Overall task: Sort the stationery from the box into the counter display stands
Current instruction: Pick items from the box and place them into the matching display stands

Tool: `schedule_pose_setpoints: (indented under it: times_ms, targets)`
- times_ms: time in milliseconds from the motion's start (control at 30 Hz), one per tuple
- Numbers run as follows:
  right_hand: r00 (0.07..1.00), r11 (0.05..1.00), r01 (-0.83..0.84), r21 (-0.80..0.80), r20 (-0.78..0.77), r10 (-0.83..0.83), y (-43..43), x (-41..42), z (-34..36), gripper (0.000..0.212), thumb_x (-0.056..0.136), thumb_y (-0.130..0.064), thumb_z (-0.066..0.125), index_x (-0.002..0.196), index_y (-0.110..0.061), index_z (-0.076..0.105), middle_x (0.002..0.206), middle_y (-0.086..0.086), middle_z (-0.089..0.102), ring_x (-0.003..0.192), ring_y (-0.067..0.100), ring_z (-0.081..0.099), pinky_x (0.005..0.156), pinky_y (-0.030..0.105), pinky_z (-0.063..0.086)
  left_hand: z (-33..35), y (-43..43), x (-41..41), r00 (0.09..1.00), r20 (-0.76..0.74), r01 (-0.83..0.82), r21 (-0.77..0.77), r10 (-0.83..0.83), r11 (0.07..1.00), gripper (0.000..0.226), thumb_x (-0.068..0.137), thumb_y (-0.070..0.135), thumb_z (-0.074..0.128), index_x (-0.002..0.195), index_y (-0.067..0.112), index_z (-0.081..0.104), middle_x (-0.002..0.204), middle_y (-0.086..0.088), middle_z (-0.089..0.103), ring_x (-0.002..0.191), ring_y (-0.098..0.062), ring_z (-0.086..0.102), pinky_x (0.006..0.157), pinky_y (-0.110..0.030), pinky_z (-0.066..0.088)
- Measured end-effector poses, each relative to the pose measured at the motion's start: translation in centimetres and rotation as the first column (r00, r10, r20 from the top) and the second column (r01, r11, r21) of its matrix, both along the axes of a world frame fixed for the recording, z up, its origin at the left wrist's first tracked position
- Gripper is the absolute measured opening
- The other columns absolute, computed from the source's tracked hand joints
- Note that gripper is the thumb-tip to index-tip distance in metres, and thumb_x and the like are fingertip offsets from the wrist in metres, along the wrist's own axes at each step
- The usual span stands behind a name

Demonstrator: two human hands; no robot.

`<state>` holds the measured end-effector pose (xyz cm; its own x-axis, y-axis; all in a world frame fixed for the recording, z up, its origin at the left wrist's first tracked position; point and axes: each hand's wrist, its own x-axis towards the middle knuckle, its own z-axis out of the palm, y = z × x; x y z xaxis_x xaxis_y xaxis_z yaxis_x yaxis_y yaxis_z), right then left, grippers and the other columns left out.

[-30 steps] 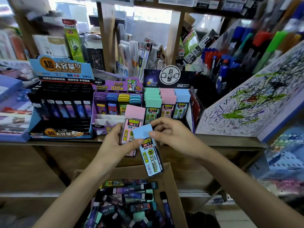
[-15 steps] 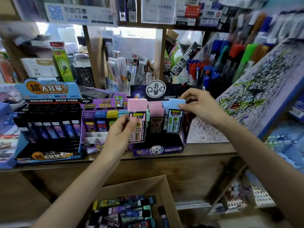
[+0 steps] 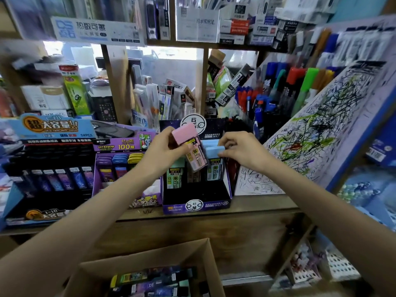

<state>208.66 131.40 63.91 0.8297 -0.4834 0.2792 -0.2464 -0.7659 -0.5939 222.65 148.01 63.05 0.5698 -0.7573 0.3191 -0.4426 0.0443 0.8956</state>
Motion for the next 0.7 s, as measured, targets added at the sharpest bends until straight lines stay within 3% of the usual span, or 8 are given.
schedule_pose_setpoints:
  times_ms: [67,167,233,333,400,500,633,700]
  targets:
    - [1.000,1.000,0.000,-0.030,-0.005,-0.001,0.0,0.0,-0.1,0.014,0.081,-0.009,0.071,0.093,-0.012,0.063,0.091,0.004,0.062,0.086,0.019,0.060,0.079,0.028,0.051,0.3,-0.2,0.6,0.999,0.029,0.034,0.029,-0.034,0.999,0.021,0.084,0.008,0.068,0.095,0.013,0.051,0.093,-0.007,0.062,0.090,-0.023,0.061,0.088,-0.043,0.050]
    - [0.998,0.986,-0.009,-0.168,-0.070,-0.003,0.0,0.4,-0.1,0.018,0.087,-0.014,0.066,0.102,-0.016,0.057,0.094,0.005,0.061,0.083,0.022,0.059,0.079,0.035,0.051,0.3,-0.2,1.1,0.993,0.059,0.098,0.053,-0.101,0.994,0.038,0.083,0.004,0.068,0.097,0.032,0.046,0.101,-0.004,0.063,0.080,-0.022,0.067,0.079,-0.032,0.053]
    - [0.995,0.959,-0.007,-0.283,-0.100,-0.022,0.1,0.7,-0.1,0.020,0.087,-0.018,0.065,0.105,-0.018,0.057,0.096,0.006,0.064,0.086,0.024,0.060,0.079,0.038,0.051,0.1,-0.2,1.2,0.973,0.207,0.086,0.097,-0.105,0.992,0.041,0.084,0.007,0.068,0.100,0.037,0.044,0.102,-0.001,0.063,0.078,-0.028,0.068,0.077,-0.036,0.054]
    - [0.998,0.955,-0.001,-0.298,-0.054,-0.016,0.3,1.3,-0.2,0.020,0.084,-0.016,0.069,0.103,-0.016,0.063,0.097,0.003,0.064,0.087,0.019,0.058,0.079,0.030,0.047,-0.2,-0.6,1.2,0.902,0.420,0.041,0.146,-0.099,0.989,0.039,0.085,0.015,0.069,0.103,0.034,0.040,0.098,-0.001,0.060,0.068,-0.027,0.063,0.068,-0.032,0.053]
    - [1.000,0.977,0.017,-0.211,-0.007,-0.019,0.3,1.4,-0.3,0.019,0.081,-0.012,0.072,0.098,-0.016,0.065,0.090,-0.002,0.061,0.082,0.014,0.054,0.075,0.025,0.043,-0.4,-0.8,1.1,0.878,0.470,0.018,0.150,-0.087,0.989,0.038,0.085,0.018,0.069,0.103,0.031,0.038,0.093,0.001,0.058,0.064,-0.017,0.059,0.062,-0.026,0.049]
    - [0.999,0.983,0.052,-0.178,-0.006,-0.054,-0.4,1.3,-0.4,0.017,0.079,-0.010,0.073,0.088,-0.016,0.061,0.078,-0.005,0.055,0.074,0.015,0.052,0.067,0.024,0.039,-0.6,-0.8,1.0,0.820,0.563,0.001,0.173,-0.100,0.985,0.037,0.085,0.020,0.068,0.105,0.025,0.037,0.093,-0.002,0.058,0.070,-0.015,0.057,0.063,-0.029,0.046]
    - [0.990,0.963,0.053,-0.263,-0.112,-0.085,-1.1,1.2,-0.4,0.022,0.079,-0.013,0.073,0.082,-0.020,0.052,0.086,0.001,0.054,0.078,0.021,0.054,0.066,0.027,0.040,-0.8,-1.2,0.7,0.636,0.761,-0.059,0.213,-0.128,0.975,0.037,0.084,0.022,0.070,0.111,0.017,0.045,0.074,0.001,0.057,0.059,-0.011,0.046,0.050,-0.011,0.027]
    - [0.983,0.934,0.012,-0.357,-0.165,-0.075,-1.1,1.3,-0.3,0.020,0.079,-0.016,0.074,0.084,-0.018,0.054,0.090,-0.001,0.052,0.082,0.022,0.055,0.071,0.032,0.046,-0.9,-1.5,0.6,0.632,0.766,-0.071,0.212,-0.120,0.975,0.040,0.082,0.022,0.073,0.111,0.013,0.048,0.063,0.014,0.043,0.054,-0.004,0.039,0.050,-0.017,0.025]
